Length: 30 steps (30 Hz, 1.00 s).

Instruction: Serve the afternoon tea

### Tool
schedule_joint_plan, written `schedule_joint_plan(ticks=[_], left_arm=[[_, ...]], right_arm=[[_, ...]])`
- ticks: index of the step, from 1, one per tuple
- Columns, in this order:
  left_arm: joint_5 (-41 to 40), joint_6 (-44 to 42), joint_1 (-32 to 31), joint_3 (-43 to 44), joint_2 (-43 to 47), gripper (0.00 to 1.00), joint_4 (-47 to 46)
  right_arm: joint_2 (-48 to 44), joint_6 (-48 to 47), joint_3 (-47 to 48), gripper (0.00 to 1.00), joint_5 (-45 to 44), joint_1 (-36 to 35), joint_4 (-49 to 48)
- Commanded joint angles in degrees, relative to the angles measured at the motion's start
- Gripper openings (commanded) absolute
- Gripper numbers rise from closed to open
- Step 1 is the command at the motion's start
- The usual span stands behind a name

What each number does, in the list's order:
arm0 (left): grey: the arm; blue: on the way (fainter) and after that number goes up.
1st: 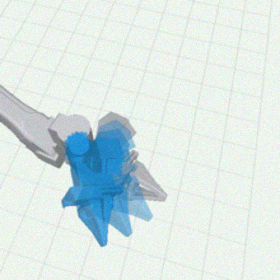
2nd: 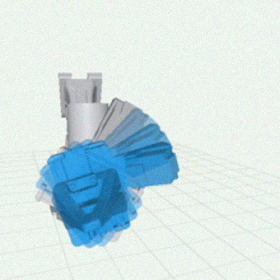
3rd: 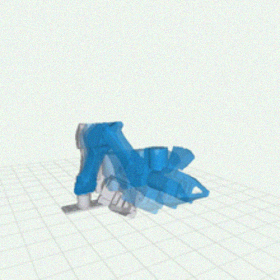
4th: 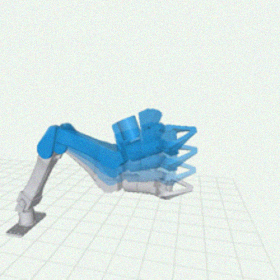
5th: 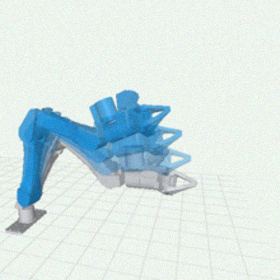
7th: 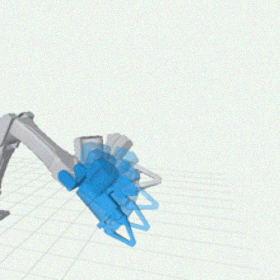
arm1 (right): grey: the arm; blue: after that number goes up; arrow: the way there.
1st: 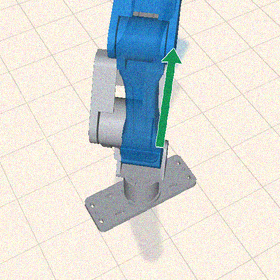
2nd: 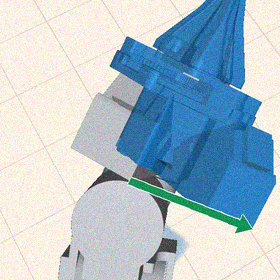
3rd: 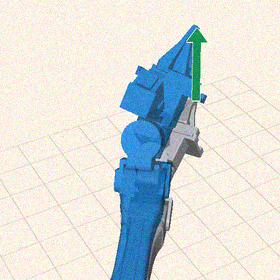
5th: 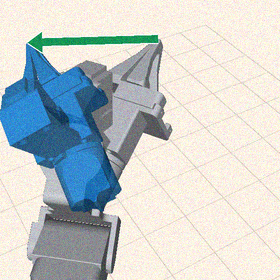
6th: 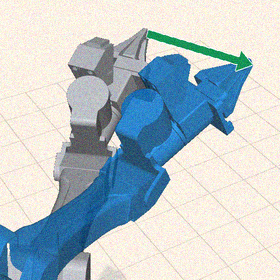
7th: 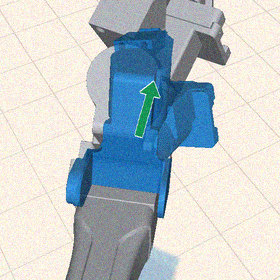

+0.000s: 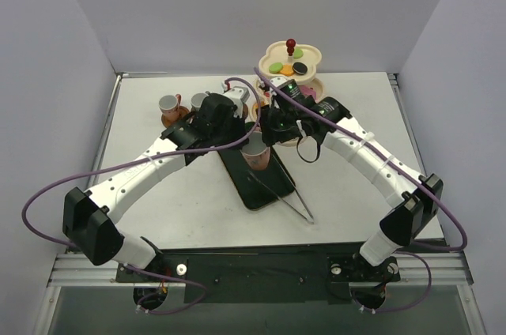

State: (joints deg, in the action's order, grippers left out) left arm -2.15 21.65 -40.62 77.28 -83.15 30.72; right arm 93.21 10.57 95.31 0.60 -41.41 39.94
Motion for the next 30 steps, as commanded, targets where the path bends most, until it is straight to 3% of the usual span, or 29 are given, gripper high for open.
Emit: schedule_joint_plan(ticks=[1,6,11,13,18,30], left_arm=[[0.4,-3.9,6.2,-1.7,2.7,0.00,-0.3],[8.6,-10.2,13.4,-1.6,1.9,0.00,-2.0],[25.3,-20.3,20.7,0.8,-1.2,0.00,-4.5],[28.2,-23.9,22.8,3.8,-3.9,0.00,-3.7],[31.6,-29.7,25.4,11.1,-12.3,0.00,-2.2],[37.1,-34.0,27.0,29.9,-30.5,0.00,-5.1]], right_arm=[[-9.2,3.0,-5.0,0.50,1.2,4.0,-2.3],[-15.9,7.3,-10.9,0.52,6.2,9.6,-7.9],[-19.1,7.8,-13.9,0.52,5.0,11.6,-9.6],[-19.6,7.9,-14.5,0.52,4.5,12.1,-9.8],[-20.5,8.2,-15.7,0.51,3.5,12.7,-10.0],[-21.8,9.6,-17.4,0.51,3.1,13.5,-10.0]])
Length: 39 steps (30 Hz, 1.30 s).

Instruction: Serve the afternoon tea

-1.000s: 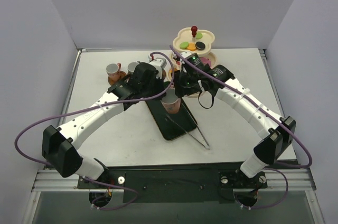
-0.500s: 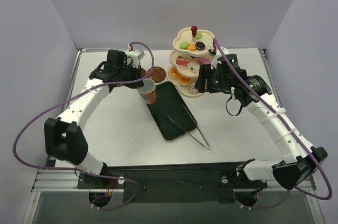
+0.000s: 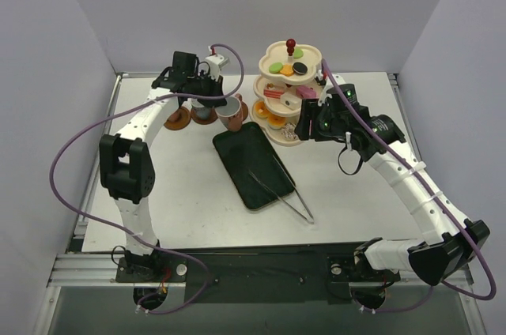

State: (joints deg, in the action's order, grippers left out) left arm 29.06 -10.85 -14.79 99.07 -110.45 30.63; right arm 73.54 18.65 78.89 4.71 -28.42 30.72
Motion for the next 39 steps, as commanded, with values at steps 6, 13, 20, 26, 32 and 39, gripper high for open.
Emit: schedule_joint_plan(ticks=[6,13,20,26,32,39], left_arm=[[4.9,-3.0,1.5,14.7,-8.9,0.00,-5.7],[2.7,-3.9,1.4,19.5,-13.3,0.00,-7.2],[1.4,-3.1,1.5,24.2,-17.9,0.00,-9.4],[0.8,-3.0,1.7,27.0,-20.8,0.00,-9.7],[1.1,-2.7,2.1,27.8,-22.2,0.00,-10.2],[1.0,-2.7,2.3,26.9,-22.8,0.00,-10.0]], right_arm=[[-2.3,2.1,-1.4,0.51,-1.5,1.0,-0.5],[-0.3,1.9,-0.2,0.51,-1.0,2.0,0.3],[1.0,1.7,0.5,0.51,-0.5,2.8,0.7],[1.3,1.8,0.6,0.51,-0.2,3.7,1.0],[1.9,2.1,0.8,0.50,-0.2,4.6,1.3],[2.8,2.1,1.3,0.50,0.4,5.2,1.4]])
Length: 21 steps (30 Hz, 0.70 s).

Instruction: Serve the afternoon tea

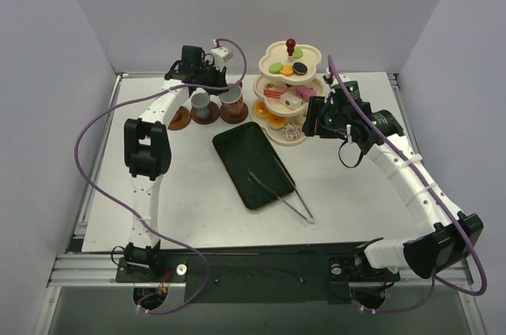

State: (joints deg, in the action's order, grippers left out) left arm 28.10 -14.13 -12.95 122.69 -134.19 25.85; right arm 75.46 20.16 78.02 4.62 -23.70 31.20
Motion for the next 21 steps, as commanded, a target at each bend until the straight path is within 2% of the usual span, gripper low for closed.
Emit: schedule_joint_plan(ticks=[1,21], left_arm=[[1.9,0.5,0.5,3.2,0.7,0.00,-5.1],[1.5,0.2,0.5,2.2,-0.5,0.00,-4.5]], right_arm=[[1.0,0.6,2.3,0.51,0.6,0.6,1.1],[1.4,1.0,1.9,0.50,1.3,1.4,1.3]])
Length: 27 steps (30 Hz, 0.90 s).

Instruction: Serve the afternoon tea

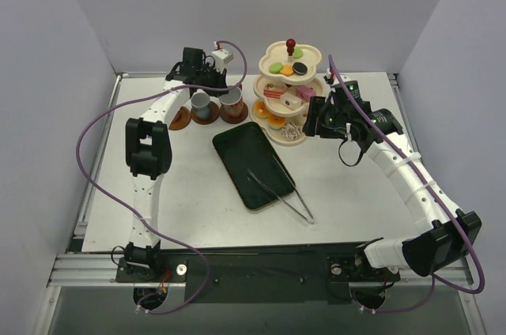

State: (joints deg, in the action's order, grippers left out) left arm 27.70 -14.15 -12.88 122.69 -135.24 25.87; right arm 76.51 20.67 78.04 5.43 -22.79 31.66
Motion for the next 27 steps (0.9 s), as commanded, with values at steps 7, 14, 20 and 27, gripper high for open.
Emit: schedule_joint_plan(ticks=[7,14,20,27], left_arm=[[1.7,0.1,0.7,1.5,0.3,0.00,-4.3],[1.9,0.6,0.7,1.1,-0.2,0.00,-4.5],[1.6,0.6,0.7,-0.3,0.0,0.00,-4.3],[1.2,1.3,0.7,-0.8,0.2,0.05,-4.8]], right_arm=[[0.4,0.6,1.8,0.50,0.5,0.6,1.0],[0.5,0.7,1.8,0.50,0.5,0.8,0.9],[0.5,0.7,1.8,0.50,0.5,0.9,1.1],[0.6,0.8,1.9,0.50,0.6,0.9,1.1]])
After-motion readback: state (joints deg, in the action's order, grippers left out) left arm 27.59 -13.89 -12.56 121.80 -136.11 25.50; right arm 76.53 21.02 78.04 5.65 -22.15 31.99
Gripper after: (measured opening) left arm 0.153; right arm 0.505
